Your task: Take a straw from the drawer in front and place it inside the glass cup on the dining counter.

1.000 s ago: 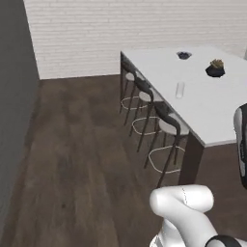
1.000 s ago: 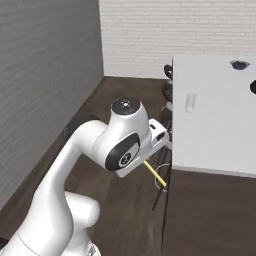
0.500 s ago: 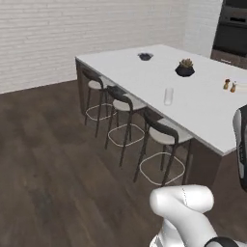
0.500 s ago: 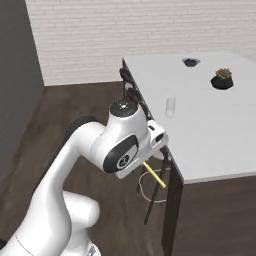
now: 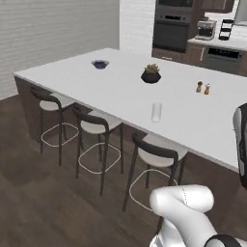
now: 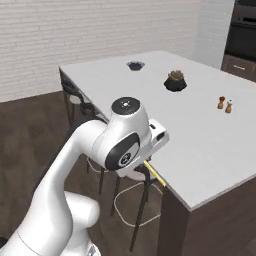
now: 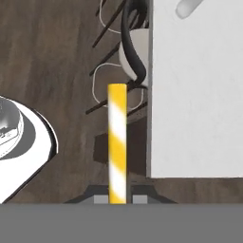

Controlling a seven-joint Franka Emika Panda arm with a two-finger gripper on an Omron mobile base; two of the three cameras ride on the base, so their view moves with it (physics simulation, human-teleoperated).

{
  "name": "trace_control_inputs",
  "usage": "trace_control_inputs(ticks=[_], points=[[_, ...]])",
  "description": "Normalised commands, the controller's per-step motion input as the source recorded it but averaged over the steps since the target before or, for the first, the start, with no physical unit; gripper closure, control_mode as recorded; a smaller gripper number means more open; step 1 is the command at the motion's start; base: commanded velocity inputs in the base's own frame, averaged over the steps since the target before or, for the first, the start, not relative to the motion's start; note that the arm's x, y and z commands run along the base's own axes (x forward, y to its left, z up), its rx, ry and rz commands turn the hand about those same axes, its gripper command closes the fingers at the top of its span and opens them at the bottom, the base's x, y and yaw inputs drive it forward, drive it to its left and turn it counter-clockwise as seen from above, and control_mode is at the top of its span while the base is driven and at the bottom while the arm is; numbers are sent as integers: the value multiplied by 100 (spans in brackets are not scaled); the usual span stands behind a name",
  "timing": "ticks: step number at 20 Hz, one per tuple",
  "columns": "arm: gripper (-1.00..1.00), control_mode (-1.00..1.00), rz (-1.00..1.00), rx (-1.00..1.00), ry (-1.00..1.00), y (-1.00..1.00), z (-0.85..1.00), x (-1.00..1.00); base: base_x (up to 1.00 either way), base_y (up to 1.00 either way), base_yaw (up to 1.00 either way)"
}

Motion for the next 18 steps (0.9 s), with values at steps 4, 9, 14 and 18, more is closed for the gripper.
trace_control_inputs(ticks=[4,9,14,18], points=[[100,100,0,0,0,0,0,0,64,82,-57],[100,100,0,0,0,0,0,0,64,79,-58],[100,100,0,0,0,0,0,0,62,75,-61],[100,100,0,0,0,0,0,0,77,49,-55]])
